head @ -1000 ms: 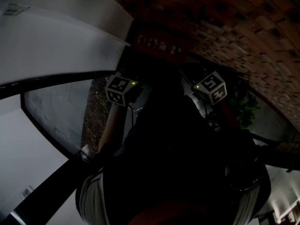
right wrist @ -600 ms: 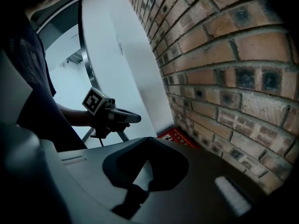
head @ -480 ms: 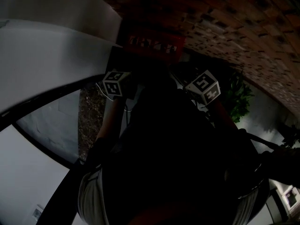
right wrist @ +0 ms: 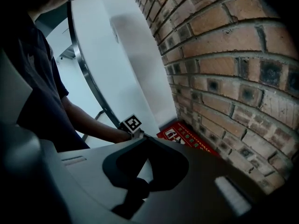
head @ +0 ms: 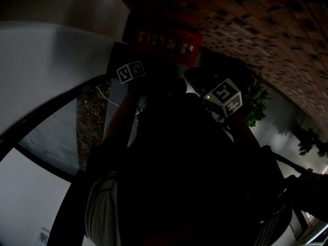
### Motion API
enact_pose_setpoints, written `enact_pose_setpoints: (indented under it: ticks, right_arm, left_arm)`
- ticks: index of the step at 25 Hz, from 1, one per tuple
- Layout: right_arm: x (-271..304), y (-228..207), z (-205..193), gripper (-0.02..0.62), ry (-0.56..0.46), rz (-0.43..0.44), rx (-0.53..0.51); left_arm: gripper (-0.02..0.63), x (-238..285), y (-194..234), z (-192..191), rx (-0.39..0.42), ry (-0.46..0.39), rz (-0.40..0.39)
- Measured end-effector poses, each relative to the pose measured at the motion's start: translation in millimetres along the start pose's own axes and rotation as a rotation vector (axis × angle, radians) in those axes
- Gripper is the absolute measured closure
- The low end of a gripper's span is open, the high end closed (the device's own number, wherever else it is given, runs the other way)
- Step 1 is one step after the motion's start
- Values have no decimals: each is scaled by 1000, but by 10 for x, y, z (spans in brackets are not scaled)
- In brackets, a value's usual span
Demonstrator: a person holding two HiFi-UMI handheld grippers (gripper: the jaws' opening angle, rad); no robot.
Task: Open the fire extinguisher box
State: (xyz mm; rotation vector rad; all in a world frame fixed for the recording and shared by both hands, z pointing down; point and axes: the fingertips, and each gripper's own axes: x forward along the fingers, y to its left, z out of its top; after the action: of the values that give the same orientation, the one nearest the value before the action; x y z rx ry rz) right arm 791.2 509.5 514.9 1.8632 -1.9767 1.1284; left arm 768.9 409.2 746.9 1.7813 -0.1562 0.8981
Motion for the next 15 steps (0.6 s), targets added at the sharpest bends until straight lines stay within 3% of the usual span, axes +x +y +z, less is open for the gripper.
enact_pose_setpoints:
  ticks: [3,6,11,15]
  right_arm:
    - [-50,39,6,595,31,-22,52]
    - [-6,-25,-72,595,8,-43,38]
    - [24,129,-27,597,114,-50,133]
    - [93,125,-44,597,97,-39,106]
  left_arm:
    - [241,194,159,42,-28,-8,18]
    - [241,349,206,105,-21,4,20]
    - [241,512,289,109,-13,53,37]
    - [241,628,381,-39,-12,110,44]
